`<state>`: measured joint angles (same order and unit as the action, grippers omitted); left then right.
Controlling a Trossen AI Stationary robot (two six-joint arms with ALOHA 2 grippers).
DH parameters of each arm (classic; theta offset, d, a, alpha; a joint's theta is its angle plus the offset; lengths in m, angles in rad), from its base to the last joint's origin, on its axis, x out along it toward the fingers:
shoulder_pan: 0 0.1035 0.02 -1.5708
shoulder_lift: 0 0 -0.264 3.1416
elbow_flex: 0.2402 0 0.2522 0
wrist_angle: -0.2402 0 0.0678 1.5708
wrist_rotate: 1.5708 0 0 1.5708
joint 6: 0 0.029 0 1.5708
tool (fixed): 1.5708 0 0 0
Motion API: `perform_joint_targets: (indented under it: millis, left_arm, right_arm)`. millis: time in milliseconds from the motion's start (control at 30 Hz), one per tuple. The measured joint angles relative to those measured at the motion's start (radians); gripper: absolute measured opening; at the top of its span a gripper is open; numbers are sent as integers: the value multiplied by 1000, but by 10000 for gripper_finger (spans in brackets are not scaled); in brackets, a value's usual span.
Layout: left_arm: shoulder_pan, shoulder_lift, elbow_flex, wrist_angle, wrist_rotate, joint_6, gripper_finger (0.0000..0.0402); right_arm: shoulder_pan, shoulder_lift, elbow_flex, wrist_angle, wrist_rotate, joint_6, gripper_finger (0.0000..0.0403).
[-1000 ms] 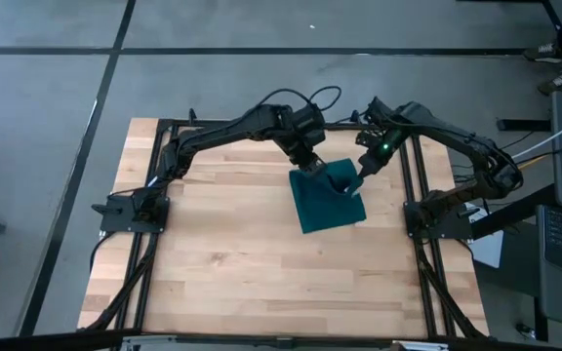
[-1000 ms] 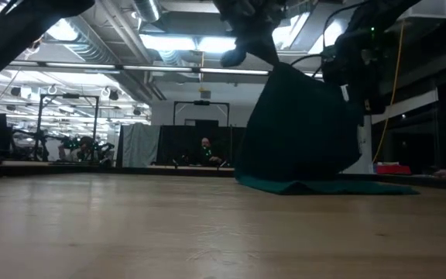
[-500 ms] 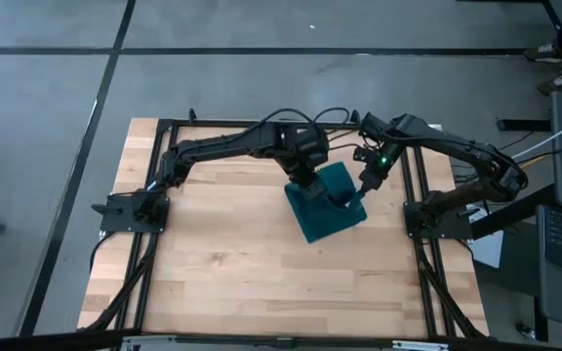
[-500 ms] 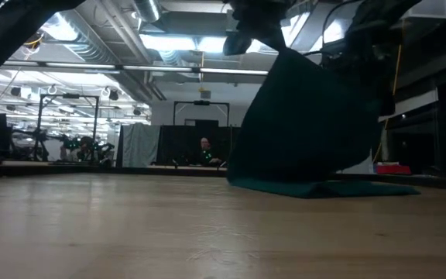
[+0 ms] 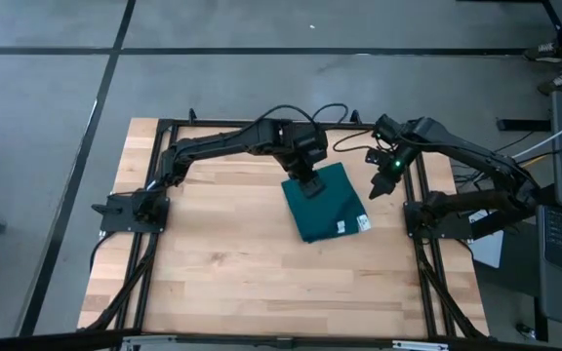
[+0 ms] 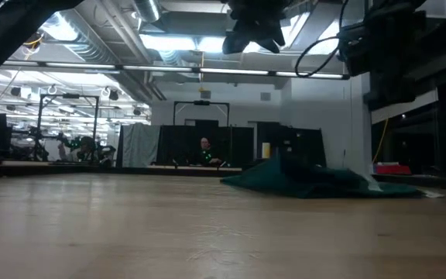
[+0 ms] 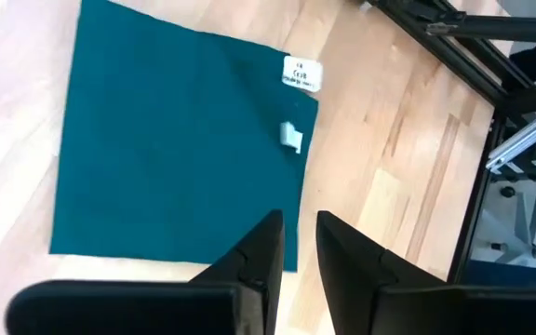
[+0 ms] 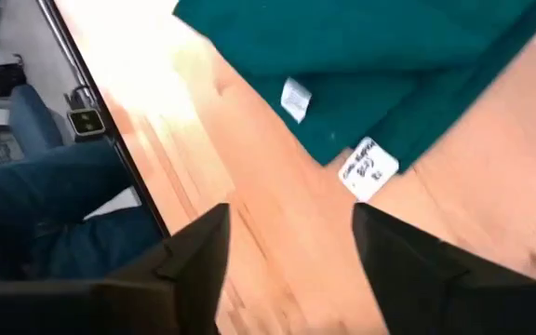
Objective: Fold microfiber towels
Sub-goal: Fold the black towel on the table
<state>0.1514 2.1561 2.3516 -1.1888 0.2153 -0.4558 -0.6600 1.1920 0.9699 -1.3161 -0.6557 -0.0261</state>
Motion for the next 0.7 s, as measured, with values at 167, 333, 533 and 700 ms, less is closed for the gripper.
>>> perform_joint_targets:
  millis: [167,333,533,700]
  left_arm:
    - [27,-27,0,-18,-6,22,63]
    - [80,-80,0,-19,-133,71,62]
    - [121,-85,-51,-42,-248,222,65]
    - [124,-75,-214,33,-243,276,63]
  right_arm:
    - [0,-39,0,-31,8,9,270]
    - [0,-70,0,-29,21,55,289]
    - [42,-76,0,91,246,102,278]
    - [40,-76,0,212,278,178,252]
